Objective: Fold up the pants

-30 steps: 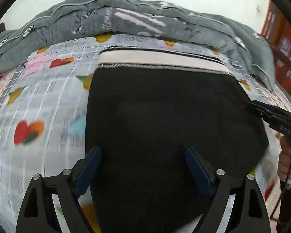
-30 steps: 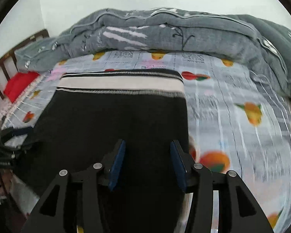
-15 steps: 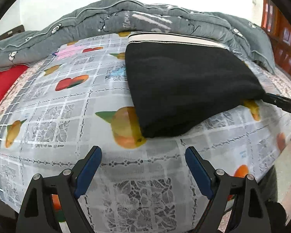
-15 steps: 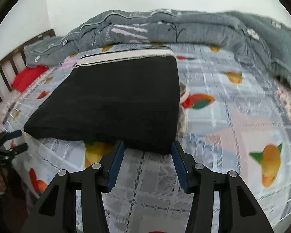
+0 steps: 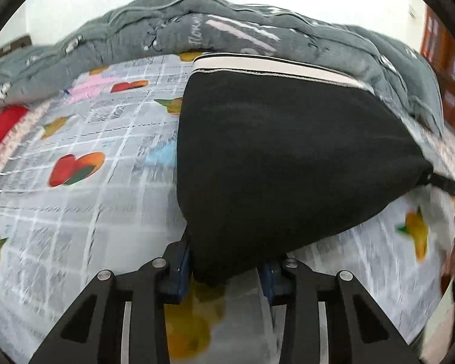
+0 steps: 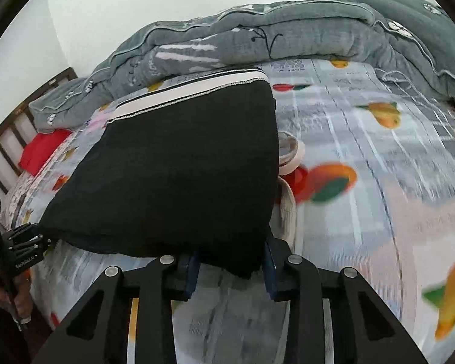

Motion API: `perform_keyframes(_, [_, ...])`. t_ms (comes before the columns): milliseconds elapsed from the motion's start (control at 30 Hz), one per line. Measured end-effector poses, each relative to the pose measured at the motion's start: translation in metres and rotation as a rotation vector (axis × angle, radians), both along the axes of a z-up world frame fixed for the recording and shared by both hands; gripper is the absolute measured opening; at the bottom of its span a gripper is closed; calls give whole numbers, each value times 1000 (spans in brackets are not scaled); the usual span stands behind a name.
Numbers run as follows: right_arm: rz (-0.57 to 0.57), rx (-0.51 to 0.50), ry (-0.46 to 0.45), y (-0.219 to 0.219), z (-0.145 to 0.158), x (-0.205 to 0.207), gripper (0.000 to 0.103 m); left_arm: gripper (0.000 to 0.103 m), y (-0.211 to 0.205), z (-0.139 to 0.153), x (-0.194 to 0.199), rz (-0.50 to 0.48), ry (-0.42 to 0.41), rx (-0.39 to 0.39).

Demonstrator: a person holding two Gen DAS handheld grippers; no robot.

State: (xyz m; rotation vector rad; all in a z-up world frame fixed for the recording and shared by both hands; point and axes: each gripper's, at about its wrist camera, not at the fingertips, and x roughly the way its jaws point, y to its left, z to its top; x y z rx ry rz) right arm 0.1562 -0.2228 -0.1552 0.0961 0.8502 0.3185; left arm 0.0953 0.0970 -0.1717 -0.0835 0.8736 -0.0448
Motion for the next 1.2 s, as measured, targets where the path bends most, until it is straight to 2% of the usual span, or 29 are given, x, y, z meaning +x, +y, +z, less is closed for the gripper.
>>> perform_keyframes(100, [-21,20,28,0,-3,23,34,35,4,-3,11,27,18,-48])
perform_keyframes(200, [-9,21,64,-4,-3,25,34,40,0,-4,-3,-28,11,-1])
perform_keyframes(300, [44,-30,13,-12,7,-6,34,40,5,1,-30,-83,-34,-11])
perform_keyframes(400, [47,-69,-95,-25,30,-29,34,46,12,12,-30,-52,-49,-47])
perform_keyframes(433, [28,-76,-126,-29,38,-30,34,48,13,17,-24,-37,-61,-55])
perform_keyframes(500, [9,-48,-172,-29,53,-23,35,59,12,31,-4,-2,-88,-78])
perform_keyframes(600, [29,8,-136,-8,57,6,35,62,10,40,30,82,-61,-126])
perform_keyframes(633, [41,12,-121,0,54,15,36,63,7,39,40,81,-41,-154])
perform_keyframes(667, [45,-1,-79,12,45,29,36,70,2,36,49,59,-19,-167])
perform_keyframes(733, [32,-53,-12,28,25,45,36,71,-12,23,55,52,1,-79])
perform_keyframes(800, [26,-80,-37,32,18,39,36,75,-32,14,41,13,-56,87])
perform_keyframes(867, [44,-111,-48,32,16,27,36,76,-41,11,30,-15,-85,145])
perform_keyframes(933, [56,-132,-20,32,8,21,36,76,-40,14,27,-6,-75,119])
perform_keyframes(1033, [37,-95,-6,25,3,20,36,76,-28,20,30,30,-46,29])
perform_keyframes(1200, [12,-45,26,14,10,8,36,76,-20,19,18,48,4,13])
